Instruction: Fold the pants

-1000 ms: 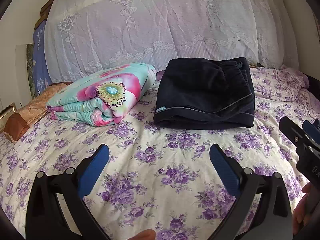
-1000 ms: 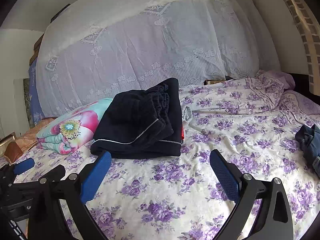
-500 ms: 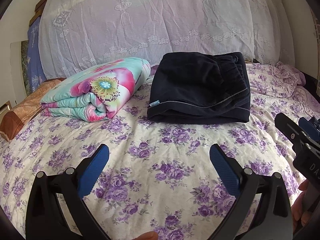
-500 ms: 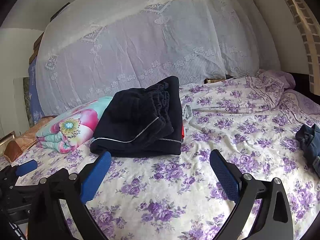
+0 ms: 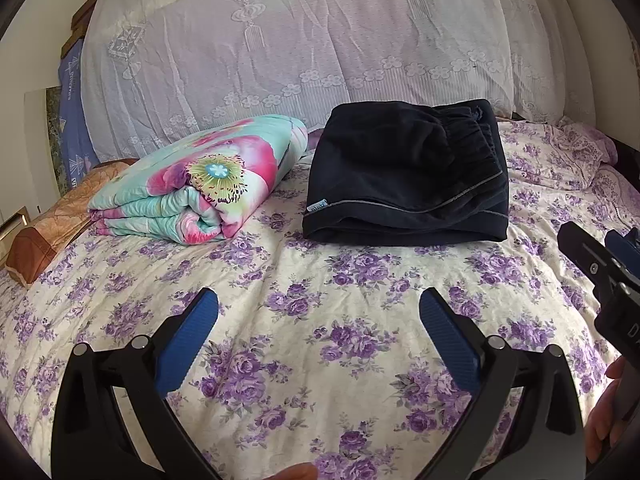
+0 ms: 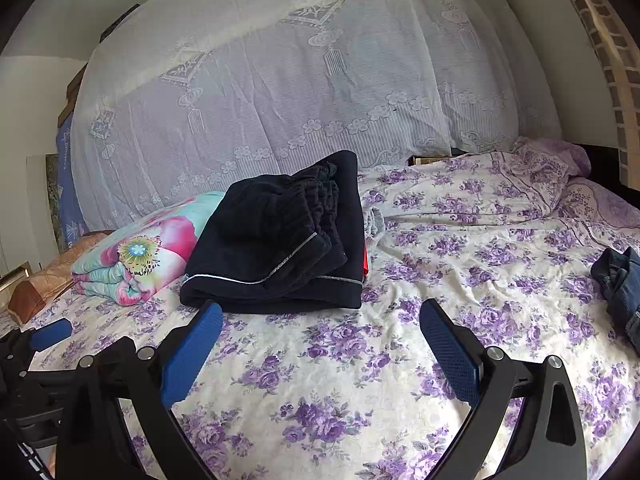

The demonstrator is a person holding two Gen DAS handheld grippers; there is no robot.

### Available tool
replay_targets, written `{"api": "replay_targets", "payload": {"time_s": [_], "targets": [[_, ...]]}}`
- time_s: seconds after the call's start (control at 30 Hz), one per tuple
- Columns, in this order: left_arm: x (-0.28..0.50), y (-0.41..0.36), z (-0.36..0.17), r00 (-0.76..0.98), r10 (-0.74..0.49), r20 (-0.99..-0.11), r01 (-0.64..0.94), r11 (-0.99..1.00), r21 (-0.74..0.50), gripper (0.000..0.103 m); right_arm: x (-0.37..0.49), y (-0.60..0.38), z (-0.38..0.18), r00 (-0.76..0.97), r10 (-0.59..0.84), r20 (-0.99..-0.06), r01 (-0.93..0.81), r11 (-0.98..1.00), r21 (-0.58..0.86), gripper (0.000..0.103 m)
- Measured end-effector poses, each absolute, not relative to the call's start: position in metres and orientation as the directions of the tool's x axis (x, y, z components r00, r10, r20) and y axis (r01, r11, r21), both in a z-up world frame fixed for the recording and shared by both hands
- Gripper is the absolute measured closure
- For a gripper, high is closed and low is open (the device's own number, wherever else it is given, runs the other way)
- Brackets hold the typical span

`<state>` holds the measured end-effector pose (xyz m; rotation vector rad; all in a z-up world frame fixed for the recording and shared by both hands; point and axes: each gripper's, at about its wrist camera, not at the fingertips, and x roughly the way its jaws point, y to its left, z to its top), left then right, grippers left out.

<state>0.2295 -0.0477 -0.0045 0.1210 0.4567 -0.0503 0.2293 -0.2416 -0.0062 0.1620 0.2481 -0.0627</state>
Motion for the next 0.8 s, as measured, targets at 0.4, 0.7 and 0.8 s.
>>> {"api": "replay_targets", "payload": {"time_s": [0.4,0.7,0.8], "targets": [[0.2271,-0.0455,-0.0027,0.903,-0.038,-0.428,0.081,0.993,0.083,0.005,0.2296,-0.2412,-0.0072,0.967,-0.041,-0.252,0.082,0.985,0.152,0.004],[0.2332,-0.0389,-0.002,0.893,-0.036,-0.449,0.065,0.997,0.049,0.005,0.2298,-0.2415,-0.0071,0.967,-0.04,-0.252,0.08,0.985,0.152,0.004],[0.2339,-0.0387,-0.0026,0.891,-0.042,-0.453,0.069,0.997,0.043,0.005,0.2301,-0.2417,-0.0068,0.967,-0.039,-0.253,0.08,0.985,0.152,0.004]]}}
